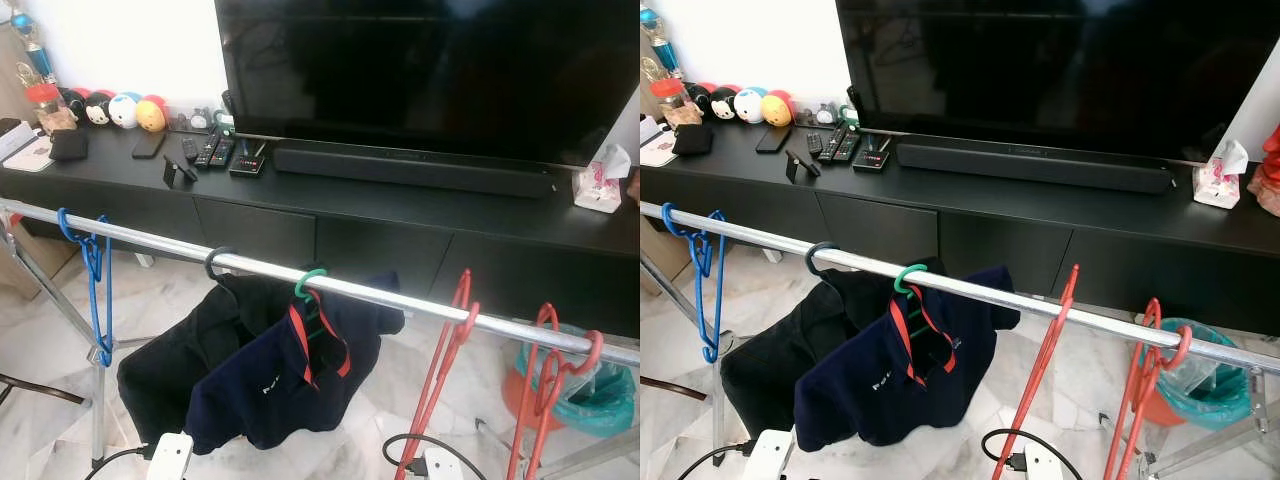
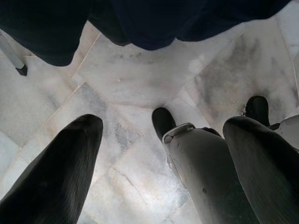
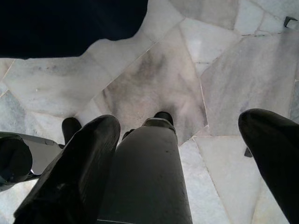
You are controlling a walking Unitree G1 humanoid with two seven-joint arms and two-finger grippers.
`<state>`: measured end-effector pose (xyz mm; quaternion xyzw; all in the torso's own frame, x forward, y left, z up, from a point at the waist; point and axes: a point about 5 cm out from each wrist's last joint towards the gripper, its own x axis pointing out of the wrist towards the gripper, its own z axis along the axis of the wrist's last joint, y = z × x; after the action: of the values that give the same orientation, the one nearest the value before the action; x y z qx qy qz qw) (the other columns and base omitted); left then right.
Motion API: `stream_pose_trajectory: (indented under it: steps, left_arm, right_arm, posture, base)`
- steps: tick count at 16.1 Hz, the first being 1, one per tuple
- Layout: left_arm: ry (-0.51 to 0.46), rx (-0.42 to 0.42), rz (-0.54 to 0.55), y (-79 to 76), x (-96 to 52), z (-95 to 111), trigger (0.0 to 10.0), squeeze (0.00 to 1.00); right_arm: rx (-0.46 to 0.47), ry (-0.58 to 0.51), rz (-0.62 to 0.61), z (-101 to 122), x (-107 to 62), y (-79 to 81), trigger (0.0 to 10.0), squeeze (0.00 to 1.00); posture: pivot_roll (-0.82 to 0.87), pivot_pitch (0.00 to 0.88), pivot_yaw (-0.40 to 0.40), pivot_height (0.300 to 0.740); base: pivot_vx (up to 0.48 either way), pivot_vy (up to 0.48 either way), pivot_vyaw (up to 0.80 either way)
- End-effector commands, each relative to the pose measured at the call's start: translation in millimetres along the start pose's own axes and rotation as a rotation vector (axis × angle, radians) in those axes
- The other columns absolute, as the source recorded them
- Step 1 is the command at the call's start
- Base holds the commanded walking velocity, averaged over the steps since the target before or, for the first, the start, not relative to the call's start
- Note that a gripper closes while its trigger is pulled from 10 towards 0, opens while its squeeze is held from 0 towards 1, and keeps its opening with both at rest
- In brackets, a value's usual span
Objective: Hang hanger
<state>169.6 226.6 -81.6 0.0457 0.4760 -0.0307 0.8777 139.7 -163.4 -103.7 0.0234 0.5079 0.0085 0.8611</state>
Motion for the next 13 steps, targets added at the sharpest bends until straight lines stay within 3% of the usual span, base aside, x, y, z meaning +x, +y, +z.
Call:
stream_pose_trajectory:
  steps: [1, 13]
  left_arm:
    - [0.019, -0.012, -0.001, 1.2, -1.2, -6.1, 10.0, 0.0]
    - [0.019, -0.012, -0.001, 2.3, -1.6, -6.5, 10.0, 0.0]
  right_arm:
    - [0.01, 0.008, -0.002, -3.1, -0.6, -0.6, 10.0, 0.0]
    - [0.01, 0.008, -0.001, -3.5, -0.6, 0.3, 10.0, 0.0]
  posture:
    - [-0.2, 0.0, 0.002, 0.74]
    - [-0.2, 0.0, 0.002, 0.74]
  base:
    - [0.0, 0.0, 0.0]
    - [0.0, 0.0, 0.0]
